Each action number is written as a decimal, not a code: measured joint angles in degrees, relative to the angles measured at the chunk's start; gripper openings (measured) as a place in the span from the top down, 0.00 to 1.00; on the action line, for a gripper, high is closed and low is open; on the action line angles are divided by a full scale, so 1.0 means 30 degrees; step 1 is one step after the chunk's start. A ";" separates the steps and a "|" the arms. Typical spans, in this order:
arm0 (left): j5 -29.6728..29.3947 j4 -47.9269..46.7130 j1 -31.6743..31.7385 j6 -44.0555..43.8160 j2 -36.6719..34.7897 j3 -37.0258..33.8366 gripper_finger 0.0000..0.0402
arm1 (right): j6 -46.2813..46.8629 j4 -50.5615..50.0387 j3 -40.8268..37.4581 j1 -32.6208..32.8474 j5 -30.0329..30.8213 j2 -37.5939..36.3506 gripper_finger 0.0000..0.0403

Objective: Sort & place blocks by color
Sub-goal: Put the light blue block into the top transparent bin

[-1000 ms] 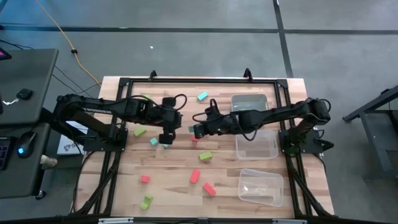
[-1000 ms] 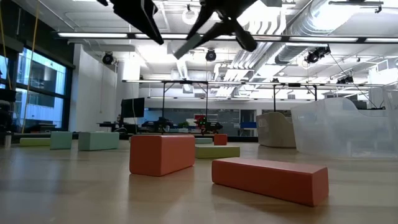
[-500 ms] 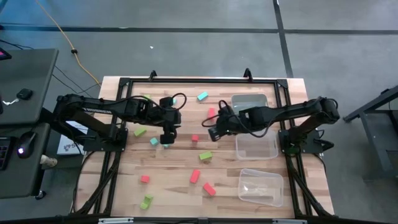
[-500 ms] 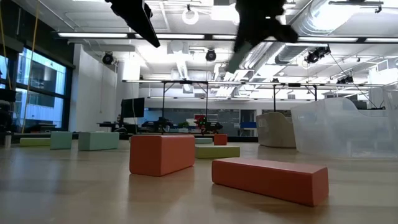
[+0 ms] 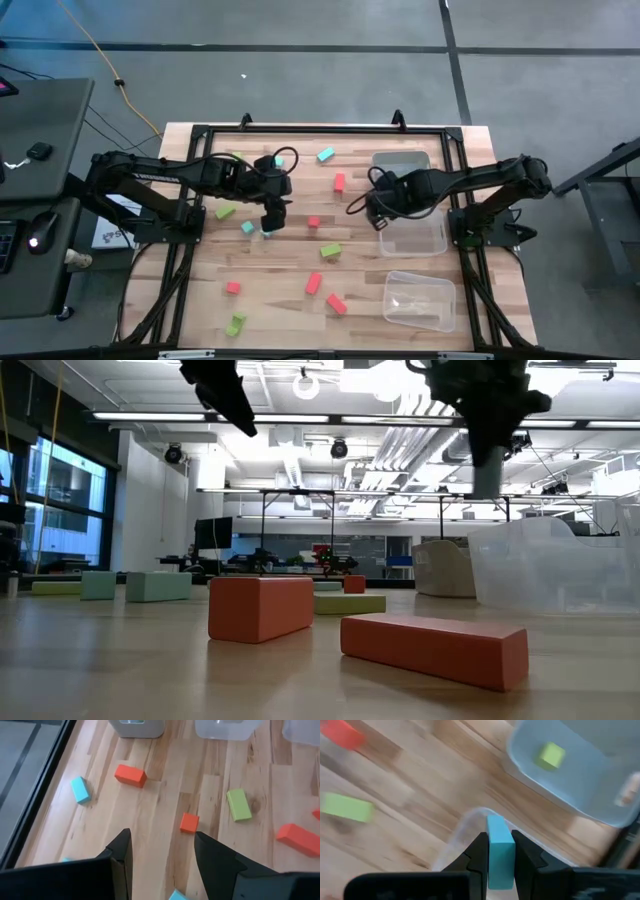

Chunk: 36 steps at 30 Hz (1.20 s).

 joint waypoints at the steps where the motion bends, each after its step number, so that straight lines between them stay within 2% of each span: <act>1: -0.0012 0.0027 0.0017 -0.0151 0.0000 0.0000 0.66 | 0.0000 -0.0497 0.0000 0.0000 0.0000 0.0008 0.90; 10: -0.0193 0.0031 0.0024 -0.0635 0.0000 0.0000 0.66 | -0.0111 -0.2444 -0.0806 0.0899 -0.0221 0.0017 0.90; 29: -0.0187 0.0038 0.0017 -0.1574 0.0000 0.0000 0.66 | 0.4200 0.0004 -0.3864 0.4046 -0.2149 -0.0082 0.91; 36: -0.0187 0.0038 0.0017 -0.1574 0.0000 0.0000 0.66 | 0.6512 0.0252 -0.6084 0.4857 -0.1657 -0.3194 0.91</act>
